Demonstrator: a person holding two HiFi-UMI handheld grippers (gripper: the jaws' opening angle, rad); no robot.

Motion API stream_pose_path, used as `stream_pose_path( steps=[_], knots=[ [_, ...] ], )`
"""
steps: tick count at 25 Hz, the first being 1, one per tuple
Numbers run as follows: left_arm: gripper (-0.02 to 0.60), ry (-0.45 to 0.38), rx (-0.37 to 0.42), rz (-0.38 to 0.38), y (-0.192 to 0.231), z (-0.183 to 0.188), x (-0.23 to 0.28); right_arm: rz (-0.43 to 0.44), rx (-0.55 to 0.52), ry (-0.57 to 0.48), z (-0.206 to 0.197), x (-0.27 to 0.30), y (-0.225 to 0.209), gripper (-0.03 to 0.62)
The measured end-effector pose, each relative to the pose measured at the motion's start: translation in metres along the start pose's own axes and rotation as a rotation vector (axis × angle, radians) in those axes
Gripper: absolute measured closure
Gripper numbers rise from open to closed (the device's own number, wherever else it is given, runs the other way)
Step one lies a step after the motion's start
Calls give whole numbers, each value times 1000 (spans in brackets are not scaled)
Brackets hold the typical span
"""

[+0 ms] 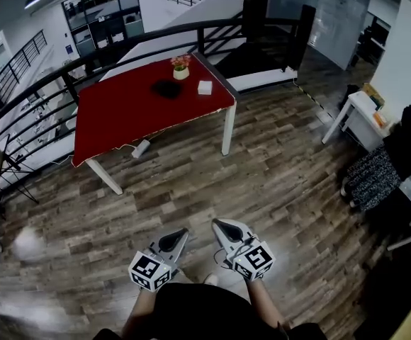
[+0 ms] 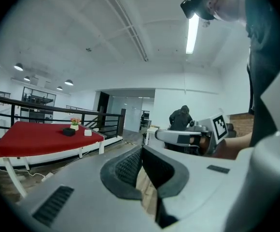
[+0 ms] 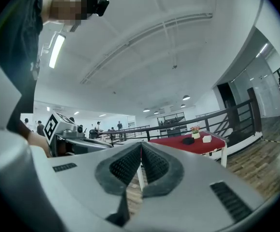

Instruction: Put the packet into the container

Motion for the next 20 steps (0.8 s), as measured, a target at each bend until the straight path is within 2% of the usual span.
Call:
stream_pose_path(
  steps=[6, 12, 16, 20],
  knots=[
    [571, 22, 39, 0, -8, 2, 15, 13, 1, -7, -4, -4, -10, 572],
    [571, -80, -75, -48, -7, 17, 18, 15, -1, -26, -5, -2, -20, 572],
    [571, -75, -70, -5, 3, 24, 18, 26, 6, -25, -8, 7, -24, 572],
    [571, -85, -73, -8, 17, 27, 23, 43, 14, -17, -14, 23, -28, 572]
  ],
)
Point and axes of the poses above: the fingertips, and each gripper's own axes: x forward along the fingers, y to its left, z out of its top, the point moved 9 cm from there along -x, backward along the fingers, and after that the axes turned 14 degrees about -x, right-handed, at the moved point
